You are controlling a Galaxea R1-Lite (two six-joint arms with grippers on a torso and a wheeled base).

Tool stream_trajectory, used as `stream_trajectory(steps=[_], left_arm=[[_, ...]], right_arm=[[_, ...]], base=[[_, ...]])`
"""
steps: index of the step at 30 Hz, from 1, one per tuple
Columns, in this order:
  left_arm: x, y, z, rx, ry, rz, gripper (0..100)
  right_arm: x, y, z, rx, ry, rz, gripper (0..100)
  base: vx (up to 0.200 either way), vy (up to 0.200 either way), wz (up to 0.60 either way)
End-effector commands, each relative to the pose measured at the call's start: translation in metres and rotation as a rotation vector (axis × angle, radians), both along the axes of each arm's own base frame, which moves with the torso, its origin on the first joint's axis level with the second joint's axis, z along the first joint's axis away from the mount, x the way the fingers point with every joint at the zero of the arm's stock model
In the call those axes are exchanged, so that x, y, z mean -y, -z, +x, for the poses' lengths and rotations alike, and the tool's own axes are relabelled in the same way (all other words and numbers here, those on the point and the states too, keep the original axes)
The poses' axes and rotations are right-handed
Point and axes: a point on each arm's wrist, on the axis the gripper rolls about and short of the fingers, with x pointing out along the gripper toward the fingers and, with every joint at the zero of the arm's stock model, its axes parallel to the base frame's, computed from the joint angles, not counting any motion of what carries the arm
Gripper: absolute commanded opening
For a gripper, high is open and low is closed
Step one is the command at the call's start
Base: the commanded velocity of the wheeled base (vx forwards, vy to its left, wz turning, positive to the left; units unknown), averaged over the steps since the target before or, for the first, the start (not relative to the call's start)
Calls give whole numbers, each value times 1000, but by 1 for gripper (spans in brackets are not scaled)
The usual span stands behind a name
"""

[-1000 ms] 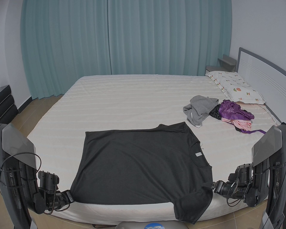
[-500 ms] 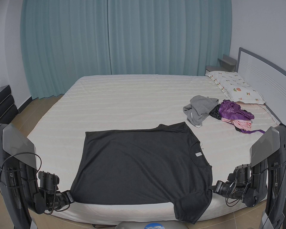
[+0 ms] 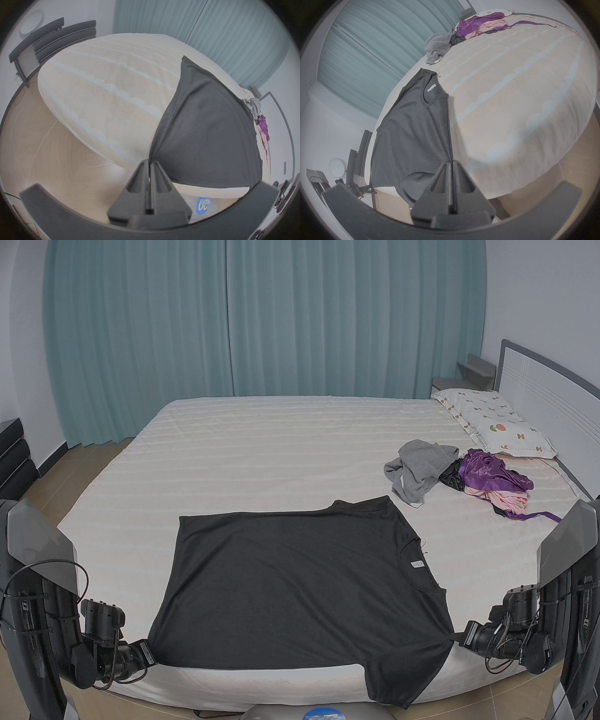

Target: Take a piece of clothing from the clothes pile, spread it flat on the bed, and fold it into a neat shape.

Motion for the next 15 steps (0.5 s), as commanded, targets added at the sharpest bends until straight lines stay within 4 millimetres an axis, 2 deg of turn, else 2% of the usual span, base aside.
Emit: stream_trajectory(steps=[1,15], left_arm=[[0,2,1,-1,-2,1,0],[-7,1,-1,7,8,31,0]], right_arm=[[4,-1,-1,7,11,-2,0],[9,1,-1,1,2,1,0]], base=[[0,0,0],[0,0,0]])
